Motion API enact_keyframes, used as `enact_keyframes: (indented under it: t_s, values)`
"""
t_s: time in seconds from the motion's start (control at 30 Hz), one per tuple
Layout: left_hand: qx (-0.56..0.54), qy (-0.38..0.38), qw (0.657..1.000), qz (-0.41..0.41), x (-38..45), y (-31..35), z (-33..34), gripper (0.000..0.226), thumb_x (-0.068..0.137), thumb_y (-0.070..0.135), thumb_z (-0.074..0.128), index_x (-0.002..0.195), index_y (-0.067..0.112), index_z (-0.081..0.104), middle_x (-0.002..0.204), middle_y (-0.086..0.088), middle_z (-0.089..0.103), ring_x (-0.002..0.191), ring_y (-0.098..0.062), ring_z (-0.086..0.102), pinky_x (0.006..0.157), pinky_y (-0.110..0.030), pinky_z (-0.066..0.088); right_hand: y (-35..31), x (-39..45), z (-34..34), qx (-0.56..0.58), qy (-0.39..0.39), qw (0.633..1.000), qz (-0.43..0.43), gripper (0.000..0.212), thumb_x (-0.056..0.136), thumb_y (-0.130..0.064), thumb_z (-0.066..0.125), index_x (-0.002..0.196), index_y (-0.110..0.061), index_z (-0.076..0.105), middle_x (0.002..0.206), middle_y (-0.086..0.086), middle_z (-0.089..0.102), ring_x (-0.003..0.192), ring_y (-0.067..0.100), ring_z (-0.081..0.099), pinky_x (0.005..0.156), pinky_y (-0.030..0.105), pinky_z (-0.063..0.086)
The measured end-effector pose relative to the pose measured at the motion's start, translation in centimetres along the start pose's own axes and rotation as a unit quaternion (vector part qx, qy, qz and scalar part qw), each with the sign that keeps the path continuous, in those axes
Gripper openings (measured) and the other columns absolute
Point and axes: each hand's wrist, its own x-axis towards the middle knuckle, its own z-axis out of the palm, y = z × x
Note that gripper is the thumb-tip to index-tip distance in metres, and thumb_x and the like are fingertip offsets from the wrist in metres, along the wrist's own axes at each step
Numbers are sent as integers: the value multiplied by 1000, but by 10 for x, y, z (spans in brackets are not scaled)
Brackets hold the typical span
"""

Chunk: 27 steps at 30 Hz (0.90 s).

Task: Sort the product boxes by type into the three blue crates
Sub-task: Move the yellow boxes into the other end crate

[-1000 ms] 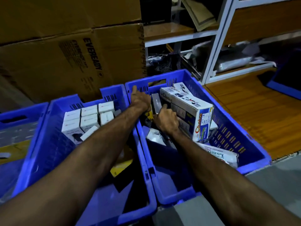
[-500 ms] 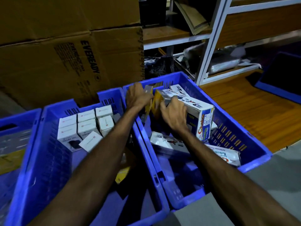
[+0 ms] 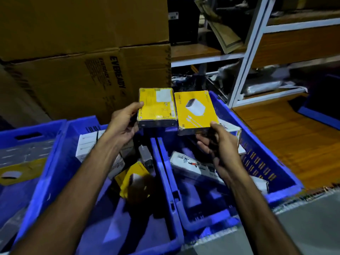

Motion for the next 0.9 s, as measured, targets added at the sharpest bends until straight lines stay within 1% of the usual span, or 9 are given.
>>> enact_keyframes:
  t_s: [0.07, 0.13, 0.3, 0.43, 0.5, 0.63, 0.77, 0.83, 0.9]
  values:
    - [-3, 10, 1000, -4, -14, 0, -6, 8, 92, 16, 75, 88, 11, 72, 71, 2, 77, 74, -15, 72, 74, -38, 64, 2, -9, -4, 14, -15, 1000, 15, 12, 102, -22, 60, 102, -12, 66, 86, 5, 78, 70, 17, 77, 59, 23, 61]
    - [-2, 15, 1000, 1, -28, -1, -12, 7, 94, 16, 74, 93, 10, 71, 71, 3, 78, 77, -17, 75, 81, -40, 63, 5, -16, -8, 11, -27, 999, 16, 12, 102, -21, 61, 105, -11, 65, 88, 6, 78, 71, 17, 77, 57, 23, 61]
    - [-30, 53, 998, 19, -79, -11, -34, 13, 95, 18, 73, 103, 8, 71, 83, -1, 81, 72, -14, 77, 66, -30, 66, 11, -37, -13, -12, -69, 997, 31, 25, 102, -23, 59, 120, -8, 65, 103, 12, 75, 76, 18, 78, 62, 25, 61]
    - [-76, 127, 988, 38, -120, -26, -53, 27, 93, 20, 75, 116, 6, 72, 110, -10, 80, 83, -19, 77, 84, -36, 64, 14, -51, -5, -21, -96, 994, 51, 13, 102, -21, 60, 107, -10, 66, 91, 7, 77, 68, 18, 77, 54, 23, 58]
    - [-104, 159, 980, 56, -140, -34, -62, 18, 95, 18, 72, 108, 6, 73, 106, -10, 80, 72, -14, 76, 76, -33, 65, 18, -58, 1, -27, -121, 991, 51, 11, 102, -20, 60, 104, -11, 66, 83, 4, 78, 68, 19, 77, 54, 23, 58]
    - [-167, 220, 956, 95, -169, -54, -81, 17, 96, 16, 70, 109, 5, 74, 107, -14, 79, 80, -19, 78, 60, -29, 63, 36, -77, 12, -23, -143, 987, 71, 8, 102, -18, 59, 103, -11, 61, 81, 5, 75, 64, 19, 76, 54, 24, 60]
    - [-190, 241, 946, 105, -181, -60, -94, 16, 97, 17, 70, 107, 6, 75, 111, -15, 78, 71, -17, 76, 51, -25, 57, 57, -94, 25, -21, -131, 988, 76, 13, 102, -21, 60, 109, -10, 58, 95, 11, 74, 66, 22, 77, 54, 26, 60]
    - [-176, 249, 944, 125, -183, -58, -102, 10, 95, 15, 72, 100, 7, 75, 111, -17, 78, 79, -22, 76, 57, -31, 60, 65, -101, 32, -19, -117, 990, 77, 12, 102, -21, 61, 107, -11, 56, 97, 14, 73, 63, 21, 76, 50, 26, 58]
    - [-165, 253, 941, 155, -185, -57, -115, 11, 93, 15, 75, 100, 7, 75, 113, -19, 78, 95, -29, 72, 74, -42, 59, 73, -108, 40, -23, -106, 992, 63, 12, 102, -21, 61, 104, -12, 54, 97, 14, 72, 61, 20, 76, 48, 25, 56]
